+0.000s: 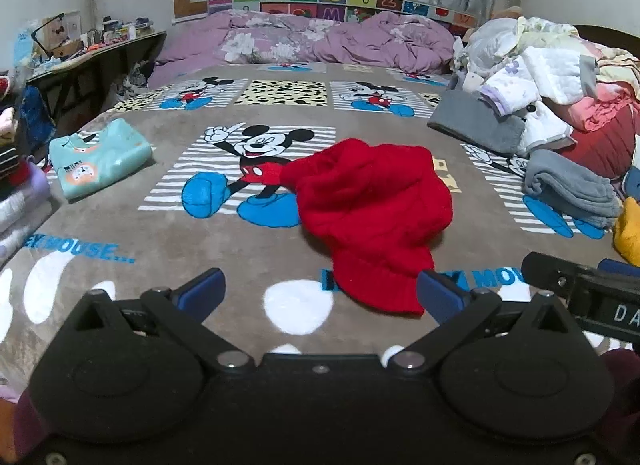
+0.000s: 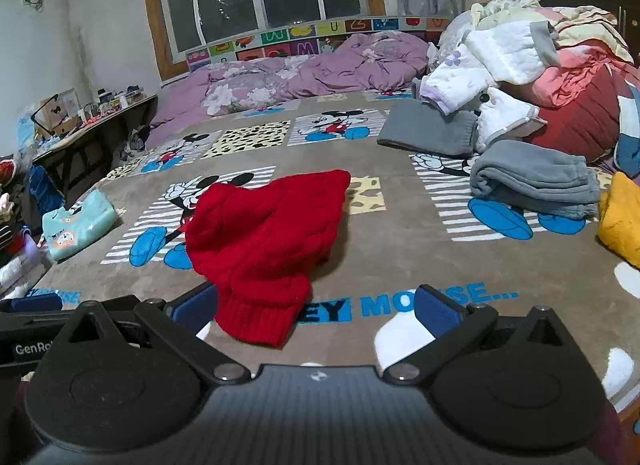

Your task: Fold clothes

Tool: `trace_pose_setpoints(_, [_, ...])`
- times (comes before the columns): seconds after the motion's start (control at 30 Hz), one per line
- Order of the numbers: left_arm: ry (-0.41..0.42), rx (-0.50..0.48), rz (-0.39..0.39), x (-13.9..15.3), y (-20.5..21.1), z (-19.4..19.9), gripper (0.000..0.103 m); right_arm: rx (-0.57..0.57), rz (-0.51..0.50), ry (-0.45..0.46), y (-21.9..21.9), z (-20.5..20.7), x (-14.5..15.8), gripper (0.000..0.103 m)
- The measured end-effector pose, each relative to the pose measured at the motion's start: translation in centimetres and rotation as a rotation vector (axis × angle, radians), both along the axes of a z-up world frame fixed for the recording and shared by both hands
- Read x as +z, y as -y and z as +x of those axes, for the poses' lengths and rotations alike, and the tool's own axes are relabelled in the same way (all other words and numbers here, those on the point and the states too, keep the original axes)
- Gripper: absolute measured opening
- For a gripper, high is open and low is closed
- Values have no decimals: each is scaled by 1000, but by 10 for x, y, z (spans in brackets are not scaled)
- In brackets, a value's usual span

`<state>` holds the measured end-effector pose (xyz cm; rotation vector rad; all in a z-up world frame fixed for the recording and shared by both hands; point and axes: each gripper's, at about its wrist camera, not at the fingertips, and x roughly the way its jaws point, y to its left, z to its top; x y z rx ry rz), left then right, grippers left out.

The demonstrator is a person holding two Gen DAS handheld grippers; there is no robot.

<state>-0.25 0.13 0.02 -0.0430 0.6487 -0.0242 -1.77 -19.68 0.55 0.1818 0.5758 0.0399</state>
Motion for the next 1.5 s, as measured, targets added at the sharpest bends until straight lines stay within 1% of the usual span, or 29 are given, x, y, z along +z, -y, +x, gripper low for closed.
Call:
trace_pose_setpoints(0.17, [25, -7, 5, 1, -3, -7, 103, 0, 2, 2, 0, -1, 2, 103])
trace_pose_setpoints(0.43, [9, 8, 2, 0, -2, 1, 103, 9, -1, -1, -5, -1, 1, 103])
trace_pose_setpoints(1.5, [25, 12, -5, -2, -5, -1, 103, 11, -20, -1, -8, -1, 3, 103])
